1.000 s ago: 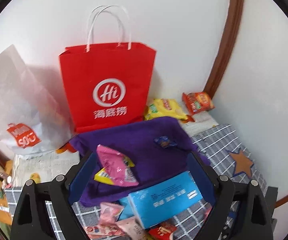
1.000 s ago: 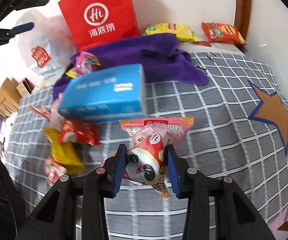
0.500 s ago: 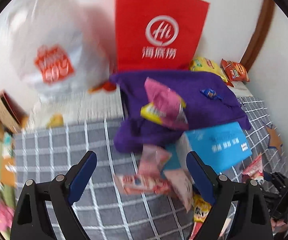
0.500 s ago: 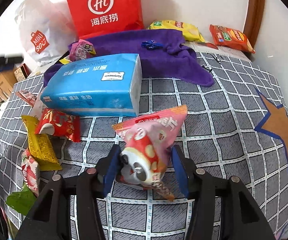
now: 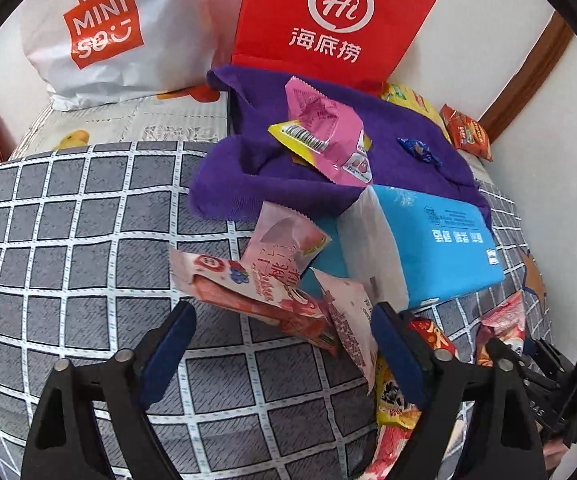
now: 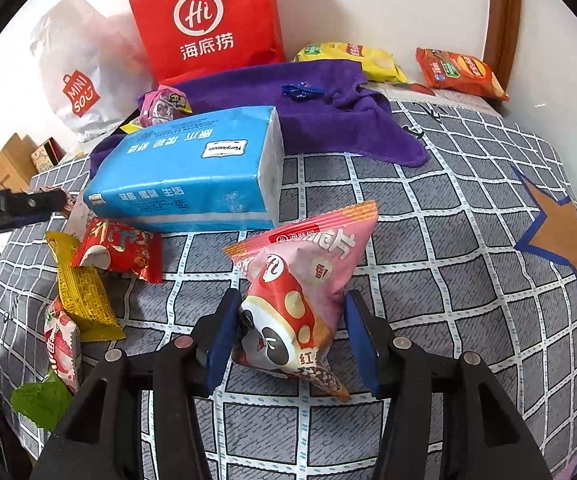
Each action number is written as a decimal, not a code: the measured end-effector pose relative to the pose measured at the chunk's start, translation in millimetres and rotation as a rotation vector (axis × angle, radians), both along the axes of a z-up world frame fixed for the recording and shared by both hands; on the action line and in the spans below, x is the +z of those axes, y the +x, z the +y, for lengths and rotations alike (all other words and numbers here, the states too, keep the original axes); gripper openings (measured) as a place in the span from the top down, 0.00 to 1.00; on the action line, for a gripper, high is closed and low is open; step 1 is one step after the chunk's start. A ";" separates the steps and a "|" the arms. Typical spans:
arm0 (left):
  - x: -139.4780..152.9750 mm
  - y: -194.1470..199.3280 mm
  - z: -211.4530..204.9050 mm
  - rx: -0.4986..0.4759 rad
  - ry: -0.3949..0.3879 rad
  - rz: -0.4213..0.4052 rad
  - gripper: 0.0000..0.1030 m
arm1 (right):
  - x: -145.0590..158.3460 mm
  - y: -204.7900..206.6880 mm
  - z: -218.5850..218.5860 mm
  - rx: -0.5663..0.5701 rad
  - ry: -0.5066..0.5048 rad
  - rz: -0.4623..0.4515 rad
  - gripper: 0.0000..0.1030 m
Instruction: Organize snacks
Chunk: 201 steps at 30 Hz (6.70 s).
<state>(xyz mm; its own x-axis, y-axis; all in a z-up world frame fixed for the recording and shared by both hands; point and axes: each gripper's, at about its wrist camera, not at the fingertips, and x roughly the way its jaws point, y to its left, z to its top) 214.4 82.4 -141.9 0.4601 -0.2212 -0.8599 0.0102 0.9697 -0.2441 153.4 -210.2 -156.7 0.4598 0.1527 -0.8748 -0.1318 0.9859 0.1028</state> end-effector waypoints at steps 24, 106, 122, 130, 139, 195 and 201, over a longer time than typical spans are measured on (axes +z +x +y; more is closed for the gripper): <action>31.8 -62.7 25.9 -0.024 -0.096 -0.091 0.87 | 22.5 -29.2 -0.5 0.000 -0.012 -0.039 0.60; 122.2 92.3 -31.2 -0.103 -0.082 -0.211 0.88 | 131.2 181.9 51.7 0.100 0.020 -0.218 0.60; 66.5 144.8 -30.4 -0.106 -0.158 -0.077 0.87 | 65.0 224.6 21.1 0.154 -0.063 -0.034 0.60; 52.3 148.4 -33.9 -0.134 -0.221 -0.037 0.87 | 32.8 232.7 21.3 0.181 -0.067 0.058 0.60; 34.7 153.3 -50.3 -0.180 -0.221 0.032 0.87 | 13.0 230.9 29.2 0.212 -0.077 0.119 0.60; 80.1 136.5 -39.0 -0.099 -0.133 -0.161 0.36 | 100.5 202.6 43.6 0.092 -0.012 -0.171 0.33; 97.3 124.7 -36.2 -0.105 -0.110 -0.192 0.36 | 117.8 181.1 46.6 0.079 0.019 -0.191 0.34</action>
